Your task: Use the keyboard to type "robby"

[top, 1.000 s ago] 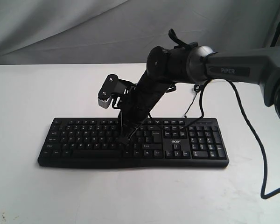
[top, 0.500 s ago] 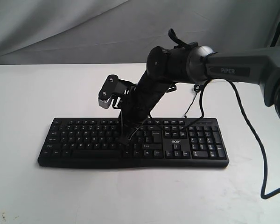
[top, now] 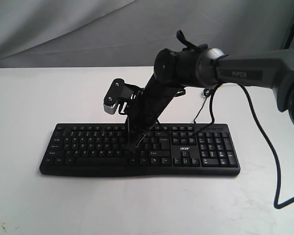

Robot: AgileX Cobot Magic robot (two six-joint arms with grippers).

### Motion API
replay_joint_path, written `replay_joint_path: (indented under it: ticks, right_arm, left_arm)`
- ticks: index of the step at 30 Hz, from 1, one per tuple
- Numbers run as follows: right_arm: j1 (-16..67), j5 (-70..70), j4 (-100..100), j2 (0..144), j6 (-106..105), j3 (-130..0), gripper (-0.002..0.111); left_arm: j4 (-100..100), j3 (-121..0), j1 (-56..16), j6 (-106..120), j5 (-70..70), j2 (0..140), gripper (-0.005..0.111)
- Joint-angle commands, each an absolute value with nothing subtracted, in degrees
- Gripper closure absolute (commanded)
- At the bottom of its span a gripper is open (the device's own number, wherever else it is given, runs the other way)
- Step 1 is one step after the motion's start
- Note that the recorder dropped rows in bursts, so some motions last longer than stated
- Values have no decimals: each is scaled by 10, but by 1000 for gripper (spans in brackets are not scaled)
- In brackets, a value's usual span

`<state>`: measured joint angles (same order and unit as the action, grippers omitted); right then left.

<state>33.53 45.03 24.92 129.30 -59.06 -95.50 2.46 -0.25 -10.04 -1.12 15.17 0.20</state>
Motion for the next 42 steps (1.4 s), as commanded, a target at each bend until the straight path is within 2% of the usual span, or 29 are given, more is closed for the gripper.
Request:
replay_joint_path:
  ticks: [1, 22, 42]
  right_arm:
    - [332, 458, 238, 1290, -591, -952, 108]
    - [334, 453, 248, 1278, -591, -952, 108]
    - [413, 424, 313, 1277, -644, -954, 108]
  left_arm:
    - [27, 0, -104, -13, 148, 0, 107]
    - [27, 0, -104, -13, 148, 0, 107]
    - [27, 0, -104, -13, 148, 0, 107]
